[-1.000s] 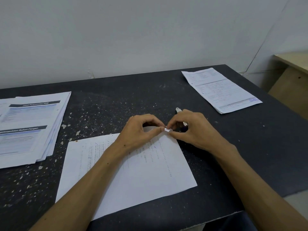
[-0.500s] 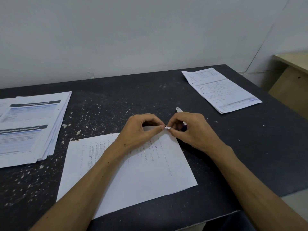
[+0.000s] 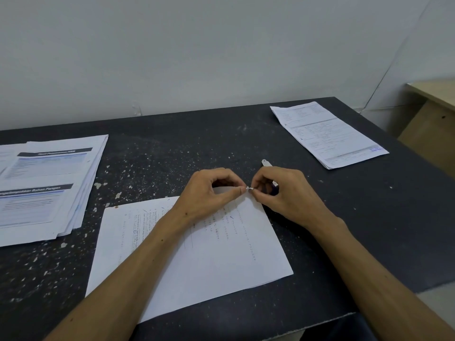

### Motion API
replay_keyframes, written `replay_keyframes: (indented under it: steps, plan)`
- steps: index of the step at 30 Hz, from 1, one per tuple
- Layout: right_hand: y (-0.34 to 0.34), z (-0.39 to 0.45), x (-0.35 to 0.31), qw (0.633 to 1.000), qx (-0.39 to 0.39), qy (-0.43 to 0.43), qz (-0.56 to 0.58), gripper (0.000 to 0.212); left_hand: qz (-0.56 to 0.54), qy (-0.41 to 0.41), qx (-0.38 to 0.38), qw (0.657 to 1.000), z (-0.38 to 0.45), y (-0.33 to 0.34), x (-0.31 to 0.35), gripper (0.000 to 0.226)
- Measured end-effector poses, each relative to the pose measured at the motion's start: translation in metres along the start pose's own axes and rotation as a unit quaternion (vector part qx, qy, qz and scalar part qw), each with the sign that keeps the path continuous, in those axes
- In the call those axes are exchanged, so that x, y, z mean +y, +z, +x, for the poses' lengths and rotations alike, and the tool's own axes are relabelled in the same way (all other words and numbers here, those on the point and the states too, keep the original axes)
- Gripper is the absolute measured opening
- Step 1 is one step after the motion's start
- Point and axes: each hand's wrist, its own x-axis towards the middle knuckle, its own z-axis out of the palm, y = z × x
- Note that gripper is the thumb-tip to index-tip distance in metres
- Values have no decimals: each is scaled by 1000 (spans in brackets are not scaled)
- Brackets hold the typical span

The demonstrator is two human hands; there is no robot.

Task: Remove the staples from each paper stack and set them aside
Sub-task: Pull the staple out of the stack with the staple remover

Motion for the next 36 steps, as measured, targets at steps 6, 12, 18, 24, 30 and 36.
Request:
replay_keyframes:
  steps: [6,12,18,24,30,36]
  plan:
    - [-7,1,1,998,31,47,33,8,6,9,-1,1000,1,2,-2,17]
    - [-6,0,21,970,61,205,-110,24,-18,-30,-16,999,4,5,1,9]
    - [-2,3,14,956,34,252,-150,40,-10,-53,2,999,4,8,2,13]
    - [-4,6,3,946,61,304,-99,20,2,-69,12,998,6,10,0,13]
    - [-17,4,-3,925,67,303,219,41,42,-93,19,995,12,12,5,11]
    - [-12,1,-7,954,4,236,183,16,113,-145,28,983,18,8,5,14]
